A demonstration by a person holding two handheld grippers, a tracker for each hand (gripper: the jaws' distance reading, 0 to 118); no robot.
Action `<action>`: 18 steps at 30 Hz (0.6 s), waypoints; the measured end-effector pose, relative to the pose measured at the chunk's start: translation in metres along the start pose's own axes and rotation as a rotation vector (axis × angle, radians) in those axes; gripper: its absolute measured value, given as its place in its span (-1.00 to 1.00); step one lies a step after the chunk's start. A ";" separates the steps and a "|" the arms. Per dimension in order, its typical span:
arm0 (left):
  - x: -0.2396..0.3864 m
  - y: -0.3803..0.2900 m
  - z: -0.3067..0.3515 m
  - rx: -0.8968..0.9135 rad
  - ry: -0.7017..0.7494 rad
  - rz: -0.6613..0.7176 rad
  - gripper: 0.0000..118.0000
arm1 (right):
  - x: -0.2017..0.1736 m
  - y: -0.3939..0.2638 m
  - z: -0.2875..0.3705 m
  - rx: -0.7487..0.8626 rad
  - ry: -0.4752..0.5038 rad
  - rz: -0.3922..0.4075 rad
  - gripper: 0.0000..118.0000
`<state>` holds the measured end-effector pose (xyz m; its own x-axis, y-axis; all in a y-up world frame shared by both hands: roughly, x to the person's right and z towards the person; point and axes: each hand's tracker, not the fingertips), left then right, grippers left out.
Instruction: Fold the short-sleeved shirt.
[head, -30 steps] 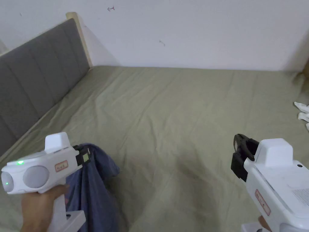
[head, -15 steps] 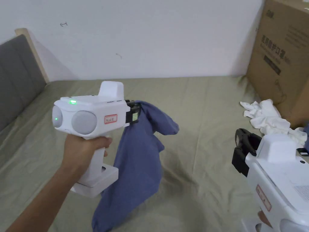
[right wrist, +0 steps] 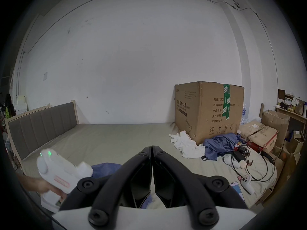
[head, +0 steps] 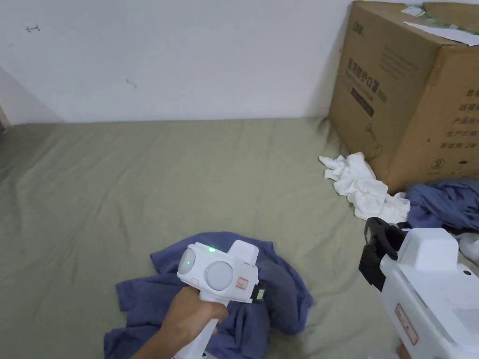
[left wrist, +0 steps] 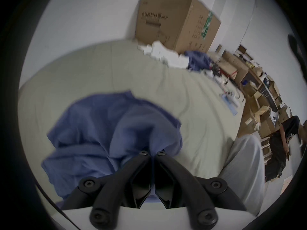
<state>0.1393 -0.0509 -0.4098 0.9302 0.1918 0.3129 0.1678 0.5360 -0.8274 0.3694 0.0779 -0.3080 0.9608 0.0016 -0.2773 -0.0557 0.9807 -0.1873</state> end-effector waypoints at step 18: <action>-0.013 -0.004 0.112 0.441 0.143 0.142 0.93 | -0.014 0.015 -0.006 0.007 0.026 -0.015 -0.98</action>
<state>0.0898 0.0364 -0.3587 0.9747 0.1901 0.1179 -0.0901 0.8159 -0.5711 0.3532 0.0914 -0.3120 0.9542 -0.0183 -0.2987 -0.0391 0.9820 -0.1849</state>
